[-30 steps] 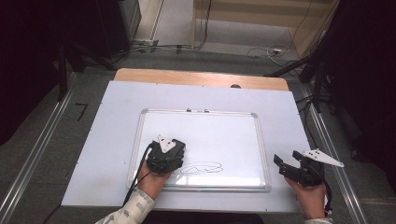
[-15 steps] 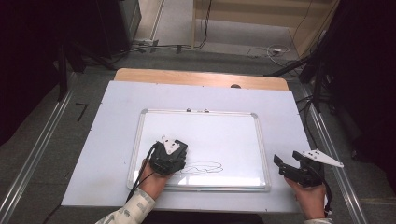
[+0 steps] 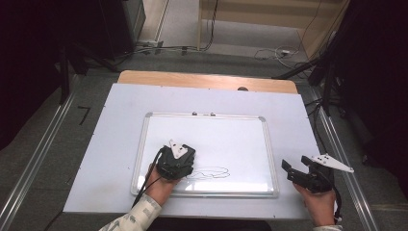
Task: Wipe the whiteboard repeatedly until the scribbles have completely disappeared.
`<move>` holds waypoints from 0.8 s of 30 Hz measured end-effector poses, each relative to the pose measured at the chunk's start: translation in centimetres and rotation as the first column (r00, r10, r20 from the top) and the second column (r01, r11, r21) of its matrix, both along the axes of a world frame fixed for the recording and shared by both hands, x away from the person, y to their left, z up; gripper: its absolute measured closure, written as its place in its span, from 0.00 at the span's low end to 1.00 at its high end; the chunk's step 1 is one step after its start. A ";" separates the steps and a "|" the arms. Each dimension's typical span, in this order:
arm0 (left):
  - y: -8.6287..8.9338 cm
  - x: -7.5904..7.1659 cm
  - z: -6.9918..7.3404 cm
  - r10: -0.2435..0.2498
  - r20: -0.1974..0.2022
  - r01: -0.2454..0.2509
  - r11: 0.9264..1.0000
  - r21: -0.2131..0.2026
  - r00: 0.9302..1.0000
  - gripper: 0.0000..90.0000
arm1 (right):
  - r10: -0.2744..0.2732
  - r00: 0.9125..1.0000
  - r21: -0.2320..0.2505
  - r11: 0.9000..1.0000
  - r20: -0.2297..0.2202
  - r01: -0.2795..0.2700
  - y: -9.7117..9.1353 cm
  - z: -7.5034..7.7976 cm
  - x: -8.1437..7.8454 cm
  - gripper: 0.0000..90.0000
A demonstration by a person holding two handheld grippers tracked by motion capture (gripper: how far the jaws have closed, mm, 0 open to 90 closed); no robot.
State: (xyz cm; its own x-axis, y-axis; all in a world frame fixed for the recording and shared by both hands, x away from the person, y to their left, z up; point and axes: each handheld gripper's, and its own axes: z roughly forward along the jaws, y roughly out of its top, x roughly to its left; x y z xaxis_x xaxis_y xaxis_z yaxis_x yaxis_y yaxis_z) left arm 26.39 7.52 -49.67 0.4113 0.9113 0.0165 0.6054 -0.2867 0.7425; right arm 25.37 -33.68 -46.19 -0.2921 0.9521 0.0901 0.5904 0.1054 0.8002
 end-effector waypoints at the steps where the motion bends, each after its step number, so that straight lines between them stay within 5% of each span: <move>1: 0.0 0.0 0.0 -0.003 -0.002 0.003 1.000 0.001 1.000 0.46 | 0.000 1.000 0.000 1.000 0.000 0.000 0.0 0.0 0.0 0.21; 24: -1.5 0.5 0.0 -0.019 -0.002 0.019 1.000 0.002 1.000 0.46 | 0.004 1.000 0.001 1.000 0.000 -0.004 0.1 0.1 0.0 0.21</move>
